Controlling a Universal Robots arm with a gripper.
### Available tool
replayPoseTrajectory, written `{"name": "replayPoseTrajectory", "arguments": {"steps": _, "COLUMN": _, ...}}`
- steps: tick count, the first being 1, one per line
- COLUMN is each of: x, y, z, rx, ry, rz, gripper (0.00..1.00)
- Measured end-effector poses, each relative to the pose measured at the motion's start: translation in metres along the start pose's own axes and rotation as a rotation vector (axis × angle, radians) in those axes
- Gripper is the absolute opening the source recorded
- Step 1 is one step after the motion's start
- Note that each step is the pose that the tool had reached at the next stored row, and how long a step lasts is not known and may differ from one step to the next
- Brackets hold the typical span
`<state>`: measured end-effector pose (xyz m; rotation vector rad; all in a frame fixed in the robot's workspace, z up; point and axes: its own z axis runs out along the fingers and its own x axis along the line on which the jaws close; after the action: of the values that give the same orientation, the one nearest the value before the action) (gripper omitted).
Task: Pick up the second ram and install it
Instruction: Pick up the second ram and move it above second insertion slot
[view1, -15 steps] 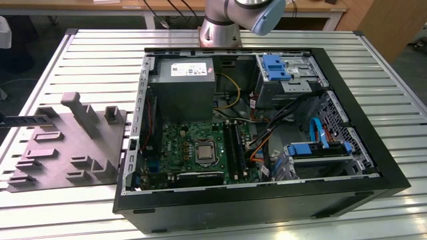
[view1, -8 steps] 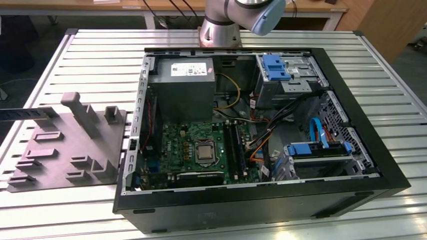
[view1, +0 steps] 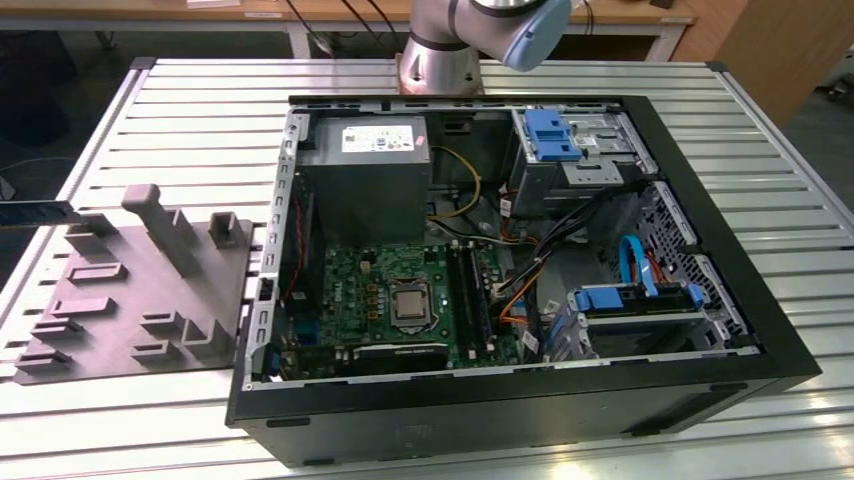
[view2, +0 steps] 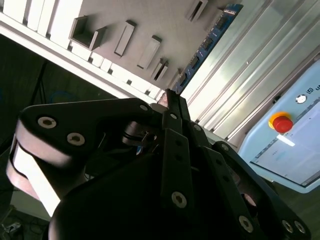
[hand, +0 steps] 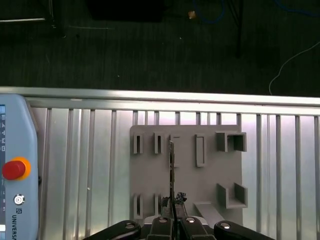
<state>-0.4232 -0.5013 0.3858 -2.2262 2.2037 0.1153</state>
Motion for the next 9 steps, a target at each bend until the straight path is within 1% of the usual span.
{"name": "replayPoseTrajectory", "arguments": {"steps": 9, "x": -0.0014, "y": 0.0011, "z": -0.0246, "rx": 0.0, "ry": 0.0, "rz": 0.0, "gripper": 0.13}}
